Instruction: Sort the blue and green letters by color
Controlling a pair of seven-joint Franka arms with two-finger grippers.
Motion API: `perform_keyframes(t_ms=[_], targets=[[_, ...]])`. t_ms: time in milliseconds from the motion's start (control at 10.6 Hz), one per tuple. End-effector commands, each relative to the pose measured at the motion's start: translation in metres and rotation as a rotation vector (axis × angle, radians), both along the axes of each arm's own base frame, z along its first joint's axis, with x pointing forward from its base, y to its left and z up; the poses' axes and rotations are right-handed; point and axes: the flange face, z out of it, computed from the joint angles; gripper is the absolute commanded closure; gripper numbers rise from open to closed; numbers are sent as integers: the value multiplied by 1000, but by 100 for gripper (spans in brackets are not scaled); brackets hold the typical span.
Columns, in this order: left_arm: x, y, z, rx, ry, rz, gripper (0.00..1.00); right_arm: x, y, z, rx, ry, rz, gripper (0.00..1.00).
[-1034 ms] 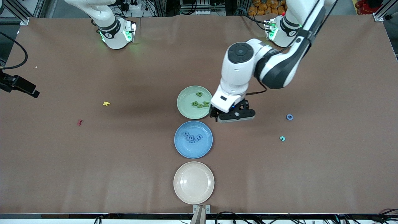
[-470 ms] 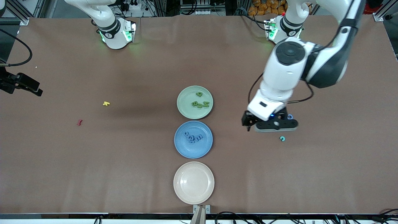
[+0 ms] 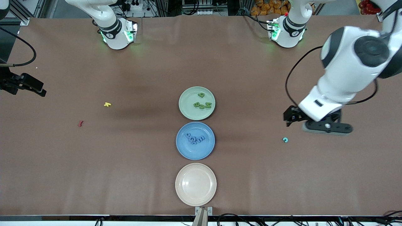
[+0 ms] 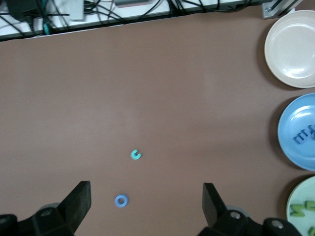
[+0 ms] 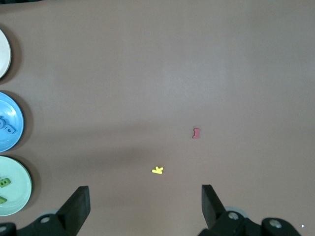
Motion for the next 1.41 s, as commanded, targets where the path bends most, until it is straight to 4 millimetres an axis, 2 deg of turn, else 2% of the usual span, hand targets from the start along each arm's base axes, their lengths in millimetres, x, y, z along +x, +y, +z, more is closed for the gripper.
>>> perform_keyframes(t_ms=[0, 282, 658, 846, 1222, 1316], targets=[[-32, 35, 48, -27, 50, 0, 0, -2, 0, 4, -14, 2, 11, 0], [-60, 52, 81, -23, 81, 25, 0, -2, 0, 4, -14, 2, 1, 0], [-82, 76, 111, -25, 81, 68, 0, -2, 0, 3, -14, 5, -2, 0], [-86, 98, 121, -49, 85, 106, 0, -2, 0, 3, -14, 4, -2, 0], [-87, 106, 122, -44, 87, 124, 0, -3, -1, 4, -14, 8, -2, 0], [-87, 120, 120, -46, 97, 145, 0, -3, -1, 3, -14, 10, -3, 0]])
